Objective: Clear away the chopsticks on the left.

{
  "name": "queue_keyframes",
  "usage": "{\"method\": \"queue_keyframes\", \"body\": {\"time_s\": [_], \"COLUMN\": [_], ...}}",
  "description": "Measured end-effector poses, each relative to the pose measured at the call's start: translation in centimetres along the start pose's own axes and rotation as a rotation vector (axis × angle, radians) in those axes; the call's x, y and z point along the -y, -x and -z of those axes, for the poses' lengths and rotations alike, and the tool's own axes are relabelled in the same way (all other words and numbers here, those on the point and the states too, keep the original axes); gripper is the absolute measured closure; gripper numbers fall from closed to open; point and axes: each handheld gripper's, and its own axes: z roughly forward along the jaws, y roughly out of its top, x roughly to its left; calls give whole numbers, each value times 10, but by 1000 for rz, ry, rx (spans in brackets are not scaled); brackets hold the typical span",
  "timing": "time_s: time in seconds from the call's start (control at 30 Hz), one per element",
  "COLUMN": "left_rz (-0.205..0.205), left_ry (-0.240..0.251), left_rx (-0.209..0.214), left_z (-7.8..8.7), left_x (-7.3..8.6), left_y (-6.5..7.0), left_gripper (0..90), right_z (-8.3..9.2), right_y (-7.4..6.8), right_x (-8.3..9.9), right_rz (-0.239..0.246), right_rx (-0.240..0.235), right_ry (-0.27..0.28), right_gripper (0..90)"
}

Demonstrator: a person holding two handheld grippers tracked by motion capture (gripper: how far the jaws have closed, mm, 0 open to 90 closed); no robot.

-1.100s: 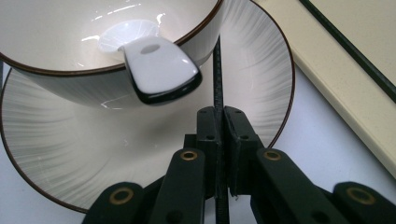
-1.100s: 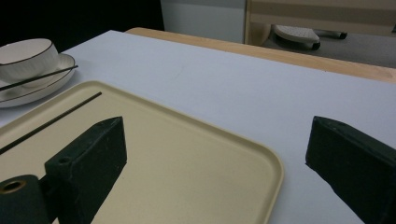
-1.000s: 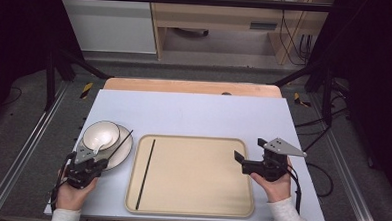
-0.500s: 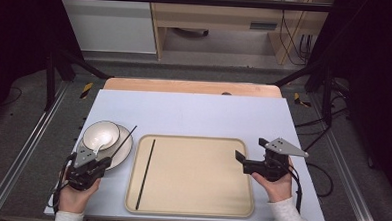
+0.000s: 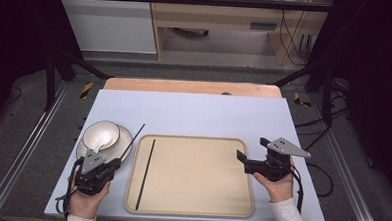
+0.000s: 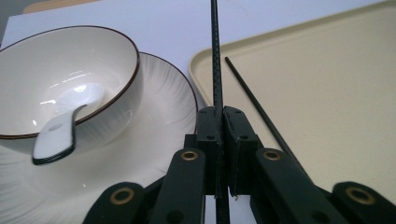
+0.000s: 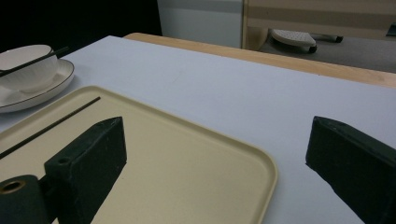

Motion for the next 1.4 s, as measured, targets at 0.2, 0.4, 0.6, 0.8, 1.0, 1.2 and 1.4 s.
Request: {"method": "queue_keyframes", "body": {"time_s": [0.2, 0.4, 0.6, 0.8, 1.0, 1.2, 1.4], "left_rz": [6, 53, 100, 151, 195, 206, 230], "left_ry": [24, 44, 70, 99, 120, 135, 139], "left_rx": [-13, -40, -68, -85, -89, -90, -81], "left_z": [1, 5, 11, 13, 11, 7, -1], "left_x": [-1, -1, -3, -2, 5, 11, 20], "left_y": [15, 24, 33, 42, 48, 60, 68], "left_gripper": [854, 853, 854, 853, 853, 853, 853], "right_z": [1, 2, 4, 5, 5, 4, 3], "right_y": [0, 0, 1, -1, -2, -2, -3], "right_x": [-1, -1, -2, -3, -4, -3, -3], "right_rz": [-7, -9, -6, -7, -4, -6, 1], "right_rx": [5, 5, 5, -1, -5, -8, -12], "right_ry": [5, 10, 12, 20, 24, 14, 16], "right_gripper": [53, 53, 53, 53, 53, 53, 53]}}
